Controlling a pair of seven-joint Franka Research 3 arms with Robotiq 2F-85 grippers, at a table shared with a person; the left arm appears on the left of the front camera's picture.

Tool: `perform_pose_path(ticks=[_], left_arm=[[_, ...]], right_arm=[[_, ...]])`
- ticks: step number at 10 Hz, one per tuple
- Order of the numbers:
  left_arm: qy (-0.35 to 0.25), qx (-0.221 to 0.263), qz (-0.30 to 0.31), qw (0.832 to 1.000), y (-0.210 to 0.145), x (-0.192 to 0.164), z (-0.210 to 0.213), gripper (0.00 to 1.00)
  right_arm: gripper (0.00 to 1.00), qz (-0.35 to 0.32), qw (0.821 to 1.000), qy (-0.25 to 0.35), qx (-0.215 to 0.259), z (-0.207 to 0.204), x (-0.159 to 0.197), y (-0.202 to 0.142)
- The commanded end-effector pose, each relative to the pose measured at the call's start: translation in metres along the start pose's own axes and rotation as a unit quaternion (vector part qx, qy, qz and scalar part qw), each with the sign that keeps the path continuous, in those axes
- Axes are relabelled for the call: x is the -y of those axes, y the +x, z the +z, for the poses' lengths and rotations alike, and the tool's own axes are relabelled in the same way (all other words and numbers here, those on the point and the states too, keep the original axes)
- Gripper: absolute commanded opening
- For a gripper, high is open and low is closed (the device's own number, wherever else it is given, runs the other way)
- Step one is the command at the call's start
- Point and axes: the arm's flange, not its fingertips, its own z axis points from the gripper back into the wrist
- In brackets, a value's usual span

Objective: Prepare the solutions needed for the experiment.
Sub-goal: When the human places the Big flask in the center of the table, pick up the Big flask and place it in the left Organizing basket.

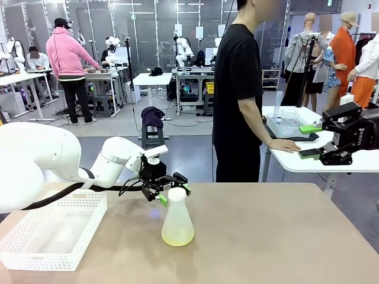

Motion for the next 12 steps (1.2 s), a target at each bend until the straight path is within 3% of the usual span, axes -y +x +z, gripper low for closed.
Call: perform_pose_path(ticks=[1,7,12], left_arm=[[-0.019,0.017,0.009,1.0,0.002,-0.009,0.001,1.0],[-0.078,0.032,0.05,0.995,-0.001,0.005,-0.015,1.0],[-0.094,0.022,0.024,0.995,-0.003,-0.003,-0.026,1.0]], right_arm=[[0.65,0.006,1.0,0.003,0.001,0.0,-0.001,0.0],[0.65,0.006,1.0,0.003,0.001,0.0,-0.001,0.0],[0.65,0.006,1.0,0.003,0.001,0.0,-0.001,0.0]])
